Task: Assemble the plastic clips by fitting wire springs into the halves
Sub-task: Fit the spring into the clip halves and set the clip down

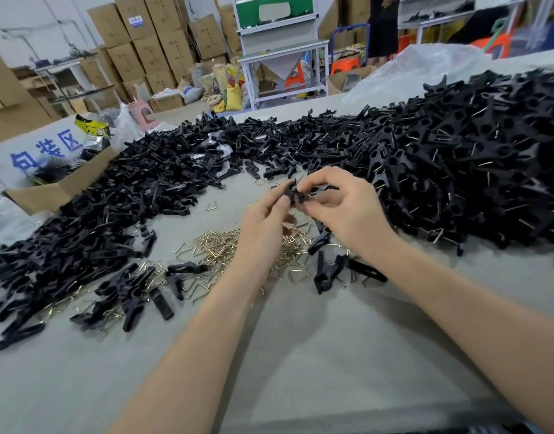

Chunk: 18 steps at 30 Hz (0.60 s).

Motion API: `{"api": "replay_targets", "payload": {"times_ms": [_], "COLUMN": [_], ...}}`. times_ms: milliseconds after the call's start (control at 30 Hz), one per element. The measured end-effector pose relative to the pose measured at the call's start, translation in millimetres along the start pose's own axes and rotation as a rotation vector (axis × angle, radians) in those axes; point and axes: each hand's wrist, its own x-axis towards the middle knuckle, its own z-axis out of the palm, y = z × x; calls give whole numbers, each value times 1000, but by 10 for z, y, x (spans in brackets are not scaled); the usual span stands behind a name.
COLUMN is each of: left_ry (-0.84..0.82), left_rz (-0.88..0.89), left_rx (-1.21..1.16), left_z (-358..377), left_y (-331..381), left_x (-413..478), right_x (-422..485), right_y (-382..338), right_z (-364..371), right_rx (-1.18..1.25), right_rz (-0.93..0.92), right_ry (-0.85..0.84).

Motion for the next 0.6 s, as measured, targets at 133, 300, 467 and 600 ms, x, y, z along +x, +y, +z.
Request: {"api": "replay_targets", "payload": {"times_ms": [133, 300, 467, 600], "left_ry": [32, -5, -29, 67], "left_rz": [25, -29, -50, 70], "left_rx": [3, -123, -182, 279], "left_z": [4, 21, 16, -74], "left_y": [-24, -12, 43, 85], "left_x": [5, -7, -39, -29], "right_x": [-2, 13, 16, 28], "right_y": [15, 61, 88, 120], "right_z": [31, 19, 15, -5], "right_rx": [-39, -99, -127, -355], "right_rz": [-41, -12, 45, -9], "right_ry": [66, 117, 76, 125]}}
